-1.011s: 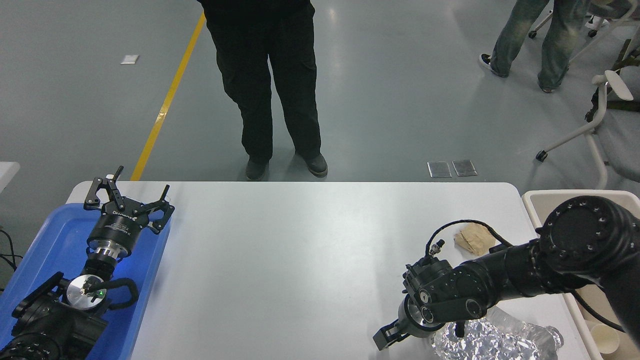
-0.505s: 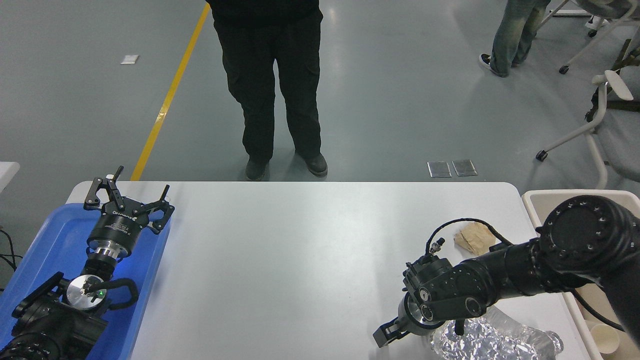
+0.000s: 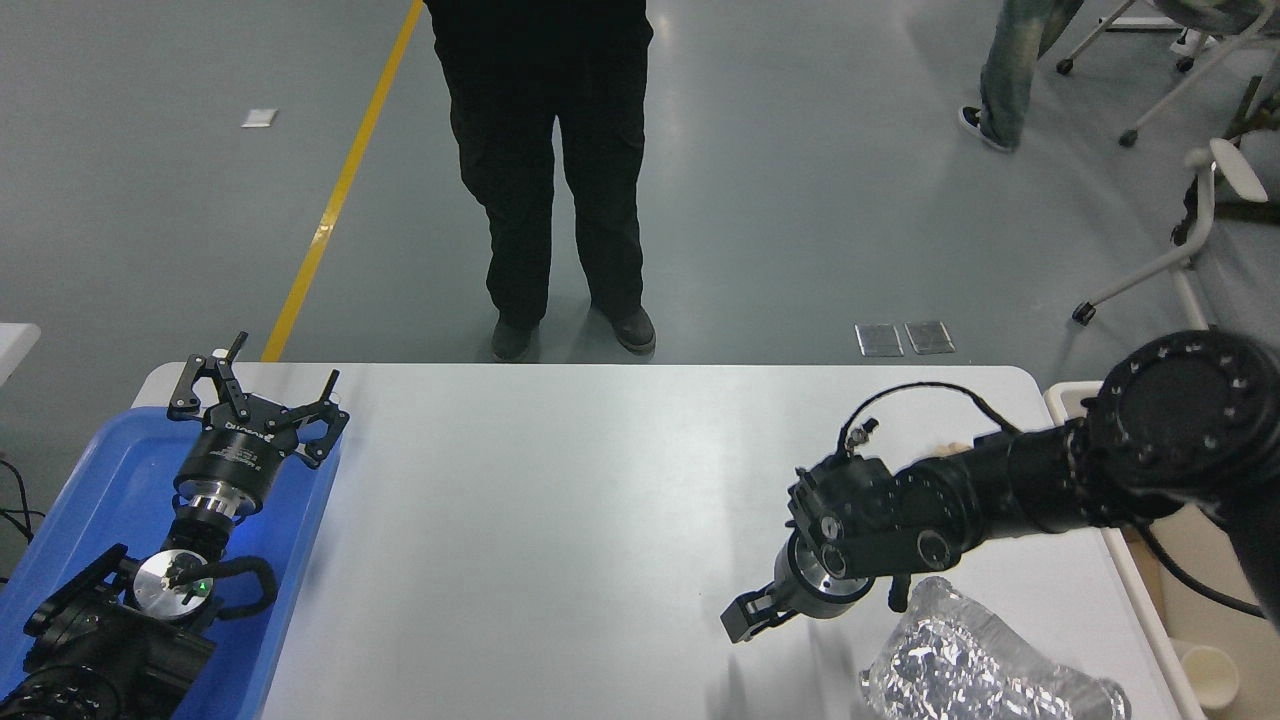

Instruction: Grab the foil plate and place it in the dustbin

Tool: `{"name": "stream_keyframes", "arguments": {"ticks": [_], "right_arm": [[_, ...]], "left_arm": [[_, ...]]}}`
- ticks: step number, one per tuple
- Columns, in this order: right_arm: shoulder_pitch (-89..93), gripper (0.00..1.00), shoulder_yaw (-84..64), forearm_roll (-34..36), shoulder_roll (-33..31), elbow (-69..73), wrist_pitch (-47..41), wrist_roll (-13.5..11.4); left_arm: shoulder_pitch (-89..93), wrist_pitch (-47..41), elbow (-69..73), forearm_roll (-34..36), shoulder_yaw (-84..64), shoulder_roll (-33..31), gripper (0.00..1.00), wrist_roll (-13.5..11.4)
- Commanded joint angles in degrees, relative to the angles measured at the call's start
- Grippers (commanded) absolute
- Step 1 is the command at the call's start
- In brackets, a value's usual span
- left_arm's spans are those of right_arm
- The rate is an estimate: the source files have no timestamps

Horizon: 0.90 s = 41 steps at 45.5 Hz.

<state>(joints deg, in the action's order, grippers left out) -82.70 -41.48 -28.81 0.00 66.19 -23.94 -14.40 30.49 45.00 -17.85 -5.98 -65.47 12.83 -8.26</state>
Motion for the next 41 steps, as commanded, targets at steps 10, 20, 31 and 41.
{"name": "stream_keyframes", "arguments": {"ticks": [10, 20, 31, 41], "right_arm": [[-16.0, 1.0, 6.41, 13.77, -7.55, 1.4, -21.06, -2.03], [-25.93, 1.0, 5.45, 22.39, -11.69, 1.48, -21.06, -2.21], [-36.91, 1.0, -1.84, 27.76, -14.33, 4.2, -21.06, -2.12], [-47.55, 1.0, -15.9, 32.77, -15.56, 9.3, -21.06, -1.94]], "left_arm": [[-0.08, 0.0, 0.0, 0.0, -0.01, 0.0, 0.99, 0.0], [-0.07, 0.0, 0.01, 0.0, -0.01, 0.0, 0.99, 0.0], [-0.08, 0.0, 0.0, 0.0, -0.01, 0.0, 0.99, 0.0], [-0.08, 0.0, 0.0, 0.0, -0.01, 0.0, 0.99, 0.0]]}}
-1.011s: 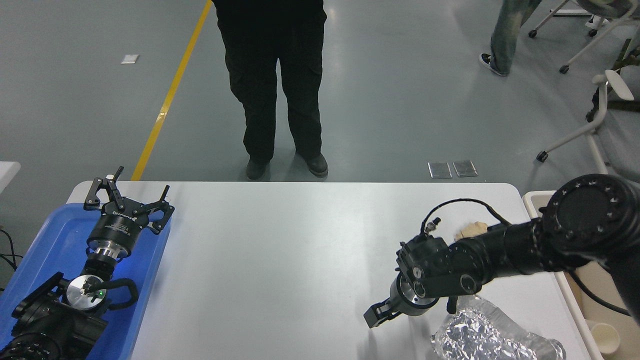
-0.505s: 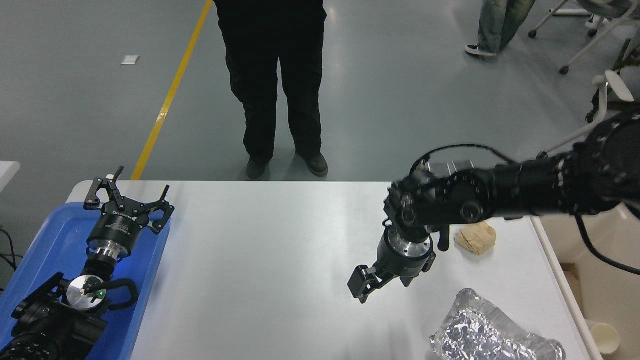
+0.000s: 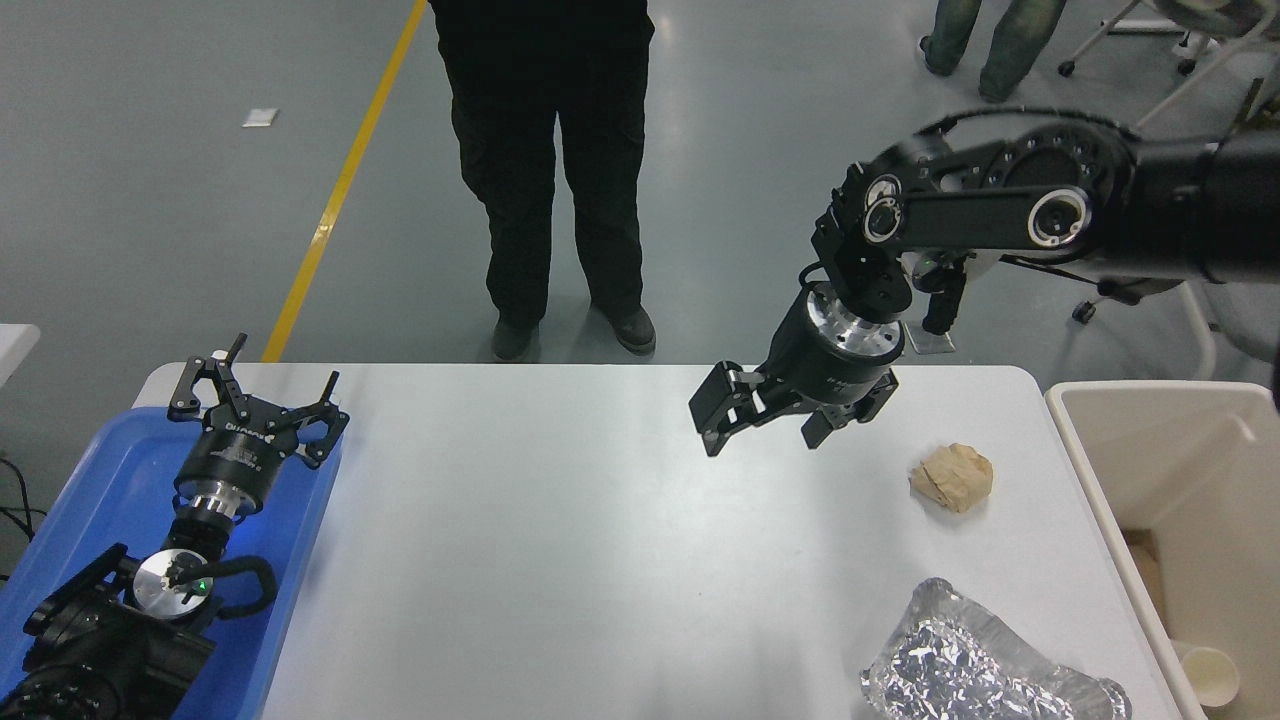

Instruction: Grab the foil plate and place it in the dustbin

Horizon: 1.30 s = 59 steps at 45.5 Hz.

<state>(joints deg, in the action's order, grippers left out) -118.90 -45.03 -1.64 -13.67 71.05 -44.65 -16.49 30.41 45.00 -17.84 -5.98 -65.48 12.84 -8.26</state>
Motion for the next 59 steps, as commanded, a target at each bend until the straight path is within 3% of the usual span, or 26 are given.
{"name": "stream_keyframes", "arguments": {"ticks": [1, 10, 21, 33, 44, 50, 59], "right_arm": [[-12.49, 1.0, -14.01, 5.59, -1.89, 4.97, -0.35, 0.14], [-19.44, 1.0, -23.08, 6.12, -4.0, 9.01, -0.35, 0.32], [-20.15, 1.0, -24.05, 6.03, -5.58, 9.28, -0.35, 0.23], [-14.53, 1.0, -27.47, 5.33, -6.46, 9.37, -0.35, 0.32], [-3.28, 1.0, -27.48, 3.75, -12.08, 9.81, -0.35, 0.23], [0.41, 0.9, -27.12, 3.22, -17.09, 9.81, -0.35, 0.32], [7.62, 0.84, -23.53, -8.72, -17.1, 9.89, -0.35, 0.23]], "left_arm": [[0.0, 0.0, 0.0, 0.0, 0.0, 0.0, 0.99, 0.0], [0.0, 0.0, 0.0, 0.0, 0.0, 0.0, 0.99, 0.0], [0.0, 0.0, 0.0, 0.0, 0.0, 0.0, 0.99, 0.0], [0.0, 0.0, 0.0, 0.0, 0.0, 0.0, 0.99, 0.0], [0.0, 0.0, 0.0, 0.0, 0.0, 0.0, 0.99, 0.0], [0.0, 0.0, 0.0, 0.0, 0.0, 0.0, 0.99, 0.0], [0.0, 0.0, 0.0, 0.0, 0.0, 0.0, 0.99, 0.0]]}}
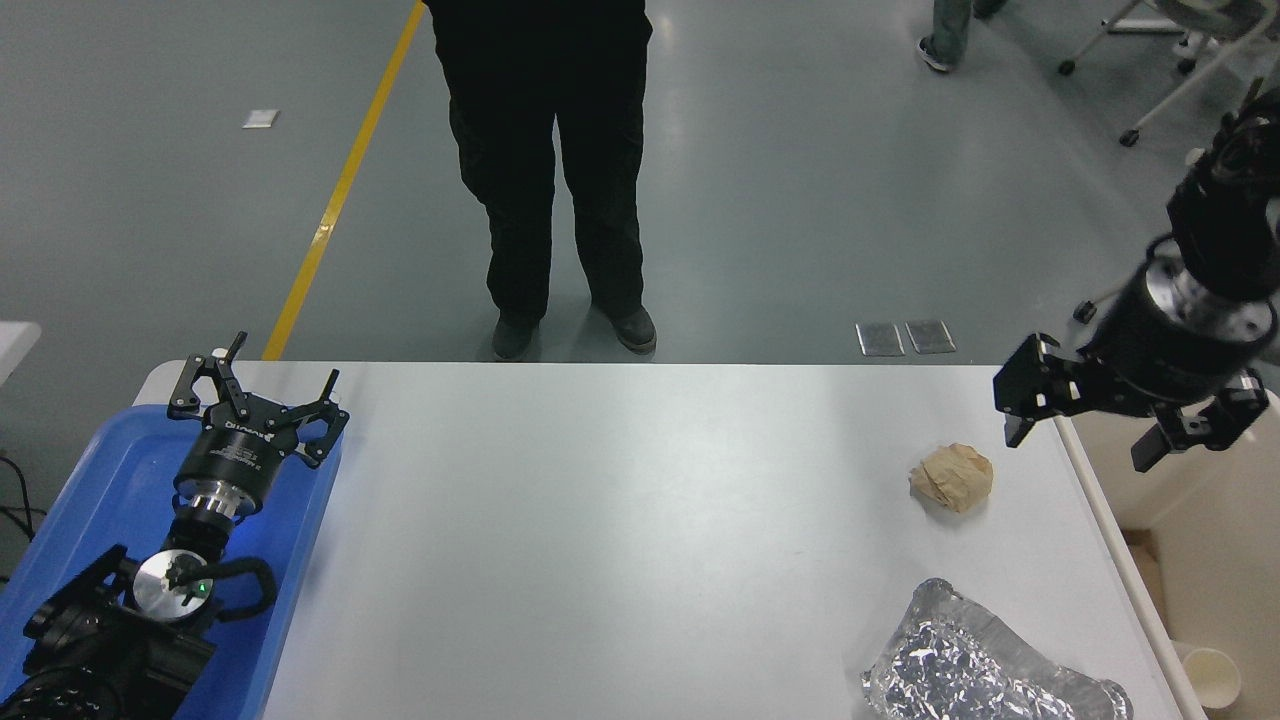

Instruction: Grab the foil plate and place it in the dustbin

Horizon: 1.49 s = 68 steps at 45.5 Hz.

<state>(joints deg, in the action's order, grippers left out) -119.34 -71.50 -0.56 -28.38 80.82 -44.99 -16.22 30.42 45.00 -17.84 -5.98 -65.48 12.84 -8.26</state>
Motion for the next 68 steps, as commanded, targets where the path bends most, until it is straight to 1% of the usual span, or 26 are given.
{"name": "stream_keyframes", "arguments": {"ticks": [1, 4, 6, 9, 12, 13, 14, 16, 18, 23, 26, 28, 30, 33, 34, 36, 53, 68], "right_arm": [[8.94, 0.84, 3.99, -11.63, -2.39, 0.13, -0.01, -0.04], [12.46, 0.83, 7.68, -18.22, -2.12, 0.13, -0.01, -0.4], [15.0, 0.77, 10.4, -23.14, -1.77, 0.13, 0.34, -0.48], [18.0, 0.77, 13.4, -30.0, -1.42, 0.3, 2.71, -0.57], [20.72, 0.75, 14.9, -34.93, -0.19, 0.74, 4.03, -0.48], [22.99, 0.72, 15.86, -37.47, 1.2, 1.0, 4.91, -0.66], [24.06, 0.7, 16.3, -38.62, 1.83, 1.27, 5.61, -0.75], [25.56, 0.69, 16.92, -41.17, 2.53, 2.76, 7.02, -1.1], [26.96, 0.68, 17.1, -44.51, 2.97, 5.21, 8.86, -2.23], [31.18, 0.68, 17.27, -52.77, 3.68, 8.13, 15.89, -7.86], [34.17, 0.68, 17.97, -55.77, 4.03, 7.95, 21.6, -9.97], [35.58, 0.69, 18.24, -57.44, 4.47, 7.95, 25.64, -10.59], [36.81, 0.69, 18.24, -59.72, 4.91, 7.95, 29.07, -10.68], [38.74, 0.7, 18.33, -64.28, 5.17, 7.69, 33.47, -10.68], [39.79, 0.73, 18.33, -66.91, 5.09, 7.6, 35.48, -10.59], [40.59, 0.73, 18.33, -67.73, 5.09, 7.16, 35.94, -10.5], [43.75, 0.73, 19.56, -67.46, 5.09, 5.67, 36.73, -10.33], [45.95, 0.71, 18.07, -65.53, 5.61, 0.66, 36.64, -10.15]], "left_arm": [[-0.01, 0.0, 0.0, 0.0, 0.0, -0.01, 0.99, 0.0], [-0.01, 0.0, 0.0, 0.0, 0.0, -0.01, 0.99, 0.0], [-0.01, 0.0, 0.0, 0.0, 0.0, -0.01, 0.99, 0.0], [-0.01, 0.0, 0.0, 0.0, 0.0, -0.01, 0.99, 0.0], [-0.01, 0.0, 0.0, 0.0, 0.0, -0.01, 0.99, 0.0], [0.08, 0.0, 0.0, 0.0, 0.0, -0.01, 0.99, 0.0], [-0.01, 0.0, 0.0, 0.0, 0.0, -0.01, 0.99, 0.0], [-0.01, 0.0, 0.0, 0.0, 0.0, -0.01, 0.99, 0.0], [0.08, 0.0, 0.0, 0.0, 0.0, -0.01, 0.99, 0.0], [0.08, 0.0, 0.0, 0.0, 0.0, -0.01, 0.99, 0.0], [0.08, 0.0, 0.0, 0.0, 0.0, -0.01, 0.99, 0.0], [0.08, 0.0, 0.0, 0.0, 0.0, -0.01, 0.99, 0.0], [0.08, 0.0, 0.0, 0.0, 0.0, -0.01, 0.99, 0.0], [0.08, 0.0, 0.0, 0.0, 0.0, -0.01, 0.99, 0.0], [-0.01, 0.0, 0.0, 0.0, 0.0, -0.01, 0.99, 0.0], [-0.01, 0.0, 0.0, 0.0, 0.0, -0.01, 0.99, 0.0], [0.08, 0.0, 0.0, 0.0, 0.0, -0.01, 0.99, 0.0], [0.08, 0.0, 0.0, 0.0, 0.0, -0.01, 0.99, 0.0]]}}
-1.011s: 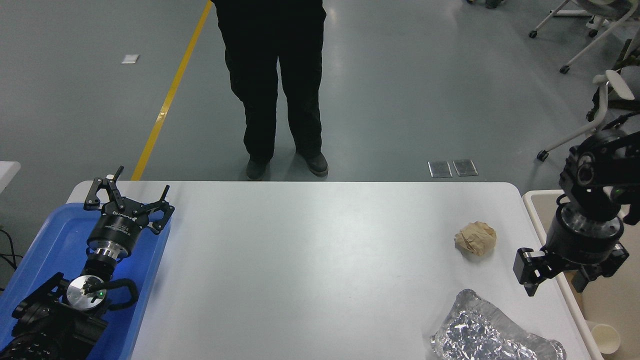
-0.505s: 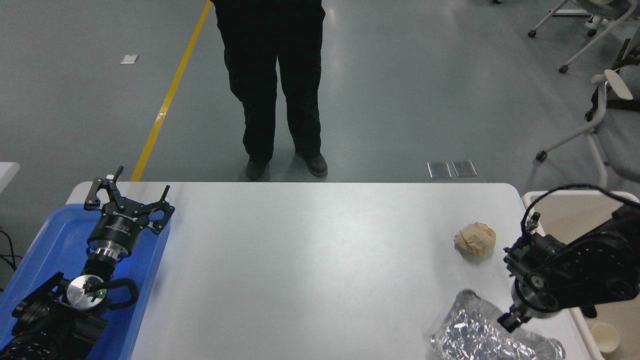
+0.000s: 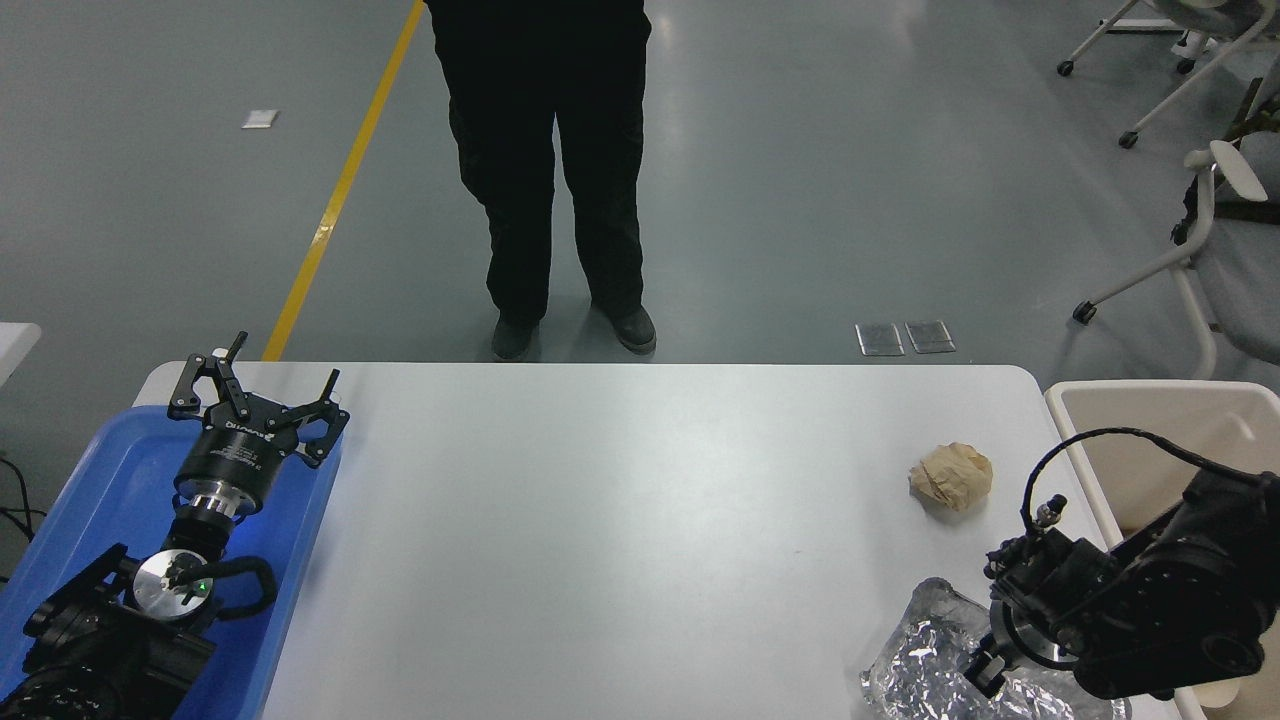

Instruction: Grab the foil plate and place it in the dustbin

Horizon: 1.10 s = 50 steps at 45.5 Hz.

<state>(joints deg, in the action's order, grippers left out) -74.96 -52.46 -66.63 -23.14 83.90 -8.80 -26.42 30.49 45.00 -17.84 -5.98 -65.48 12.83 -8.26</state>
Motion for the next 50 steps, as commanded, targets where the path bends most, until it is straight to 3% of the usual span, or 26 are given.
{"name": "stream_keyframes", "arguments": {"ticks": [1, 6, 16, 29, 39, 46, 49, 50], "right_arm": [[1.91, 0.71, -1.15, 0.54, 0.38, -2.43, 0.45, 0.05], [2.36, 0.63, -1.41, 0.71, 0.73, -2.17, 0.45, 0.14], [1.92, 0.0, -1.85, 1.24, 0.73, -0.58, 0.19, 0.32], [0.95, 0.0, -2.64, 10.99, 0.73, -0.14, 0.19, 0.32], [-0.01, 0.0, -2.56, 11.79, 0.38, -0.49, 0.28, 1.37], [-3.0, 0.0, -2.64, 16.35, 0.21, -0.23, -0.07, 6.9], [-5.11, 0.0, -2.82, 18.55, -0.58, 0.21, -0.43, 11.11], [-6.68, 0.0, -3.43, 20.04, -1.11, 0.91, -0.43, 14.35]], "left_arm": [[0.01, 0.0, 0.0, 0.0, 0.0, 0.0, 0.99, 0.0], [0.01, 0.0, 0.0, 0.0, 0.0, 0.0, 0.99, 0.0], [0.01, 0.0, 0.0, 0.0, 0.0, 0.0, 0.99, 0.0], [0.01, 0.0, 0.0, 0.0, 0.0, 0.0, 0.99, 0.0], [0.01, 0.0, 0.0, 0.0, 0.0, 0.0, 0.99, 0.0], [0.01, 0.0, 0.0, 0.0, 0.0, 0.0, 0.99, 0.0], [0.01, 0.0, 0.0, 0.0, 0.0, 0.0, 0.99, 0.0], [0.01, 0.0, 0.0, 0.0, 0.0, 0.0, 0.99, 0.0]]}}
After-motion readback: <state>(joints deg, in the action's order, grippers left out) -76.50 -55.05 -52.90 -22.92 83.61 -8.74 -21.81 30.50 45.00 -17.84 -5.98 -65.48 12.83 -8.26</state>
